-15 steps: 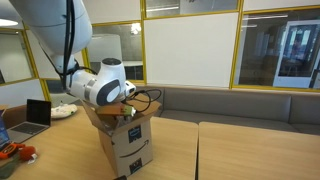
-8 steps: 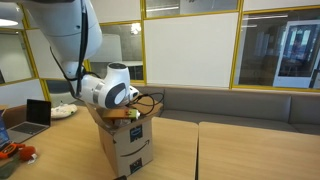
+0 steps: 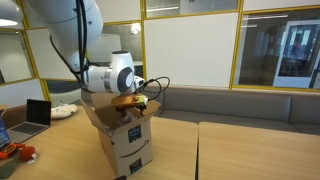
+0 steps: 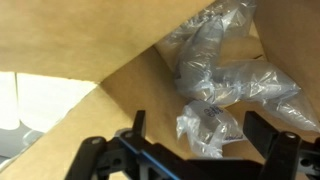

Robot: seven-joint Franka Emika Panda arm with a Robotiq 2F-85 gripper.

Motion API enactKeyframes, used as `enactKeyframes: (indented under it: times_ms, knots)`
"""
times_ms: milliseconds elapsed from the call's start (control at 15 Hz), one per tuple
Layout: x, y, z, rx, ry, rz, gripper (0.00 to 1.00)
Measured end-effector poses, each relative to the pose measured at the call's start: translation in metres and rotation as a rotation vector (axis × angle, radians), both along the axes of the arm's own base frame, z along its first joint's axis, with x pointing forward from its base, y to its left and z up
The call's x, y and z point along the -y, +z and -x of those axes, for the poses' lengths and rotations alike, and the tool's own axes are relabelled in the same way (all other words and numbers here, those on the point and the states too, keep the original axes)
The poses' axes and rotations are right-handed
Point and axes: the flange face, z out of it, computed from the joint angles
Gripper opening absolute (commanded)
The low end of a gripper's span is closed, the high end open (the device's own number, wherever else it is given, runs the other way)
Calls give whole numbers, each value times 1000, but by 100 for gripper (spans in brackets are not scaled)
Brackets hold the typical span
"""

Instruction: Pick up the plastics and put them in the box

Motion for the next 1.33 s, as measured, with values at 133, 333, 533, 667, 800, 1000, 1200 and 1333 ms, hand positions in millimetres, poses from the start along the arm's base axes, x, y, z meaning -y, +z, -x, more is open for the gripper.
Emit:
enactKeyframes:
  times_ms: [133,333,533,667,800,1000,1200,1333]
  knots:
    - [11,17,1,-5,-38,61,100]
    - [31,49,8,-36,-123,165,100]
    - [48,83,21,-71,-221,254,100]
    - [55,103,33,-96,-289,296,100]
    - [59,118,47,-122,-353,323,100]
    - [59,129,72,-166,-447,337,100]
    - [58,126,103,-188,-538,327,100]
    - [58,121,124,-198,-596,310,100]
